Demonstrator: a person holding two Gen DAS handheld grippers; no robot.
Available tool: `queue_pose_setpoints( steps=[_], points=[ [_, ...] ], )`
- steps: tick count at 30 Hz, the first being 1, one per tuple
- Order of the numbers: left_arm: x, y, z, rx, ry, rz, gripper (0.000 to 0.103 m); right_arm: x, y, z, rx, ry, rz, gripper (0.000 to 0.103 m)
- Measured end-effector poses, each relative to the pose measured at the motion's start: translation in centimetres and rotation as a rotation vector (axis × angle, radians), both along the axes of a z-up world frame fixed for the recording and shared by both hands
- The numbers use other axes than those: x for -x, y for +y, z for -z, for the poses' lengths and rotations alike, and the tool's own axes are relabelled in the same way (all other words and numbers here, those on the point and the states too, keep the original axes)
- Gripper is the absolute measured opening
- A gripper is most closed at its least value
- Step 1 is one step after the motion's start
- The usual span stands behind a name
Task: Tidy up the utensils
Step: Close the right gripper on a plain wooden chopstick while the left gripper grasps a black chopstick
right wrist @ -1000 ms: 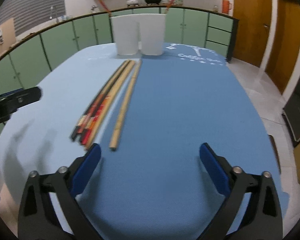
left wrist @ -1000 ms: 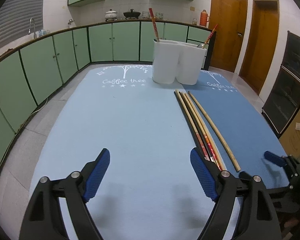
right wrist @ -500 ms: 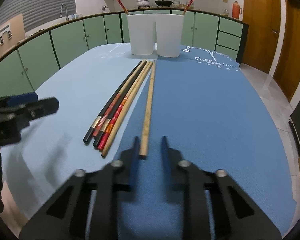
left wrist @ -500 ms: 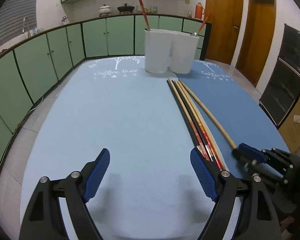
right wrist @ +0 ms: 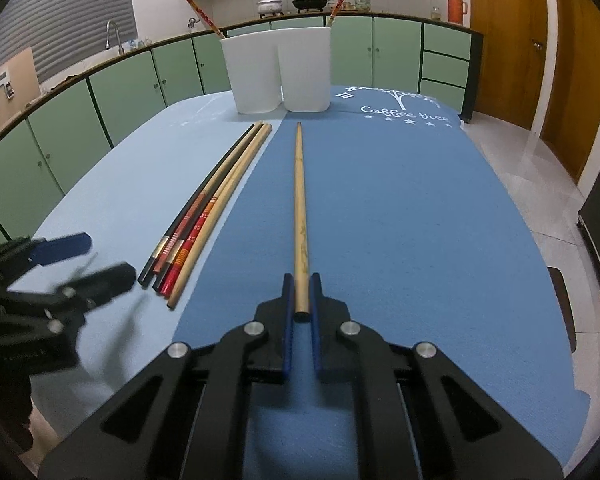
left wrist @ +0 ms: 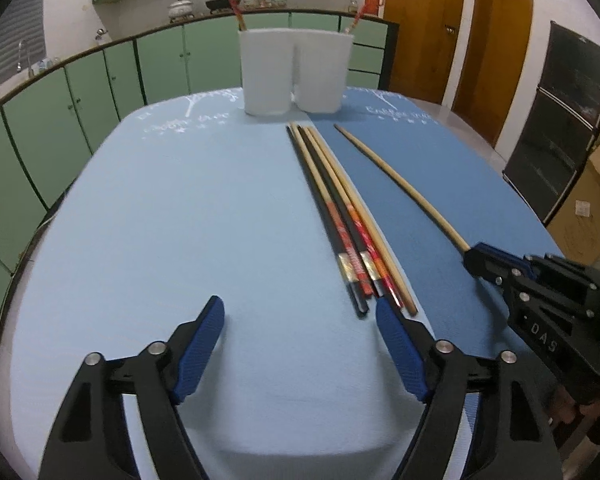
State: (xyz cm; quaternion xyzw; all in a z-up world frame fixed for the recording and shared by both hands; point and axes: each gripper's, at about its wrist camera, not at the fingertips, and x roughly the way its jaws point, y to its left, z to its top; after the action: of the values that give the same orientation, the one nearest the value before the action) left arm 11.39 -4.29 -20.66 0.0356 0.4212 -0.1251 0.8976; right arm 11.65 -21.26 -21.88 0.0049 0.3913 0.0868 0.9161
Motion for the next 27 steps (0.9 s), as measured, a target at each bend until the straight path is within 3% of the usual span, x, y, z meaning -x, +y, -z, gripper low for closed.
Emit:
queue_pose_setpoints(
  steps=[4,12,20,22,24,27],
  points=[
    [0.1,-0.5,0.5,-0.030,-0.006,-0.007,0.068,0.0,0.0,0.1,-0.004,0.000,0.001,0.006],
    [-0.4,-0.7,0.4,0.001,-0.017,-0.027,0.042,0.1,-0.1,0.1,-0.010,-0.006,0.001,0.007],
    [0.1,-1.5,0.8,-0.006,-0.065,-0.062,0.032,0.4,-0.3,0.4,-0.033,-0.014,0.003,0.010],
    [0.2,-1.6,0.8,-0.002,-0.073,-0.059,0.025,0.3,-0.4,0.4,-0.037,-0.011,0.005,0.007],
    [0.1,-1.7,0.8,0.008,-0.075,-0.052,0.007,0.2,-0.5,0.3,-0.045,-0.005,0.003,0.007],
    [0.0,-1.8,0.7,0.006,-0.076,-0.043,0.008,0.1,-0.7,0.1,-0.052,0.007,-0.002,0.006]
  ],
)
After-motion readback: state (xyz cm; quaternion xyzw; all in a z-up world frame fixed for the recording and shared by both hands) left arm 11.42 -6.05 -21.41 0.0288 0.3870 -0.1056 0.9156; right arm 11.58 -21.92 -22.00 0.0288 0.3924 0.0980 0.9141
